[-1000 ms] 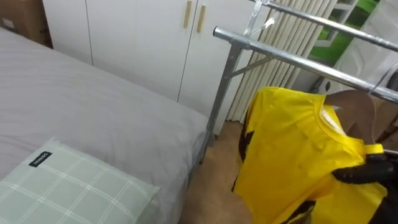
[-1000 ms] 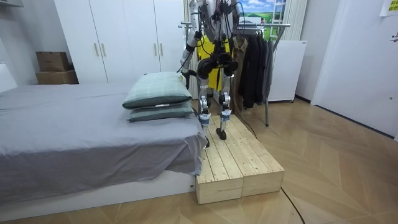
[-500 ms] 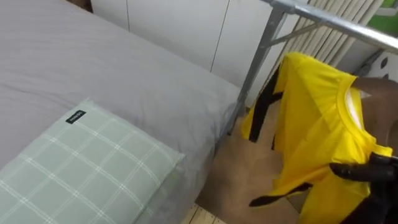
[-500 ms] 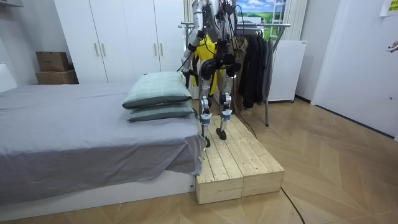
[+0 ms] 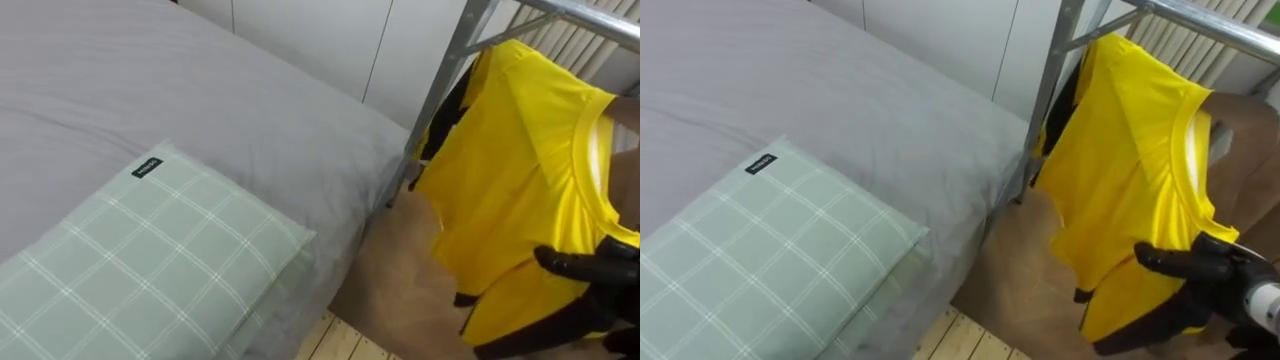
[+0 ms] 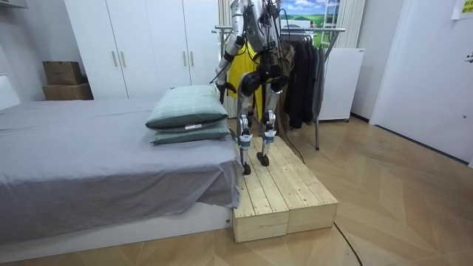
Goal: Hang clothes
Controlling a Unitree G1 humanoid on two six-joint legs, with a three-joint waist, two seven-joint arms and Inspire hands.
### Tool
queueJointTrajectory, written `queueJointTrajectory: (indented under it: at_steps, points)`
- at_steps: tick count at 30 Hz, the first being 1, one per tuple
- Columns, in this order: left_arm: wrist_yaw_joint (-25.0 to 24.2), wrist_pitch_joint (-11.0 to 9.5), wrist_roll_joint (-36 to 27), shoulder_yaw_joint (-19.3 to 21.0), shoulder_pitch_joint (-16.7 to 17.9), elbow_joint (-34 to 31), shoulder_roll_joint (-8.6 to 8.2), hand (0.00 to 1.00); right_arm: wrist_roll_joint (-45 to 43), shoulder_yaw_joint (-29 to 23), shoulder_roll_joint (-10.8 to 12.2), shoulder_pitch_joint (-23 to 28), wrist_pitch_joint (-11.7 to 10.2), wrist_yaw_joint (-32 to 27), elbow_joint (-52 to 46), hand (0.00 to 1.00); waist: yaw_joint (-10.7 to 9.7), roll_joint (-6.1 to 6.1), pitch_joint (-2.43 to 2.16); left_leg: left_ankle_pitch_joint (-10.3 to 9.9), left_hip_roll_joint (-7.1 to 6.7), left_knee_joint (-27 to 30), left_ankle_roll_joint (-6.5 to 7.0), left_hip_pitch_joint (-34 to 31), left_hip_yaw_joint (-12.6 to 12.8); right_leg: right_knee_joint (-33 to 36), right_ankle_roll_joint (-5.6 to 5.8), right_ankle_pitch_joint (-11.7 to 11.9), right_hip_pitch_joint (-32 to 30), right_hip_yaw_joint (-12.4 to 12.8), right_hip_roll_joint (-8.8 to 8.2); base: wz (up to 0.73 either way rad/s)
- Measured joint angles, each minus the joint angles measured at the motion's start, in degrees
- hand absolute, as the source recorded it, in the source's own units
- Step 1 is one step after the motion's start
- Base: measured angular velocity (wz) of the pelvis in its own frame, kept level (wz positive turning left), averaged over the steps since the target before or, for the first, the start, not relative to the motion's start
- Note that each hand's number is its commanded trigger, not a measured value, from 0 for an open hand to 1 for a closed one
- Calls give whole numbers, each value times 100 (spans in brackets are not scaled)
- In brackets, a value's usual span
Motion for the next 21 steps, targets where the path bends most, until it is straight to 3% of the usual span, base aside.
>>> queueJointTrajectory:
  at_steps: [8,15,21]
  points:
    - [-15,8,14,10,127,-456,109,0,-83,-27,-6,2,56,18,49,0,-97,-51,-36,4,10,-14,-3,10,38,-20,-9,6,1,29,8,-1]
    - [-18,8,229,22,240,-667,109,0,-330,-26,-6,53,193,23,40,0,-139,-129,-100,15,33,-52,6,126,126,-116,-23,57,106,46,18,-4]
    - [-21,7,451,25,252,-673,110,0,-396,-26,-6,60,220,34,40,0,-137,-150,-124,22,35,-184,12,349,168,-192,6,66,301,88,29,0]
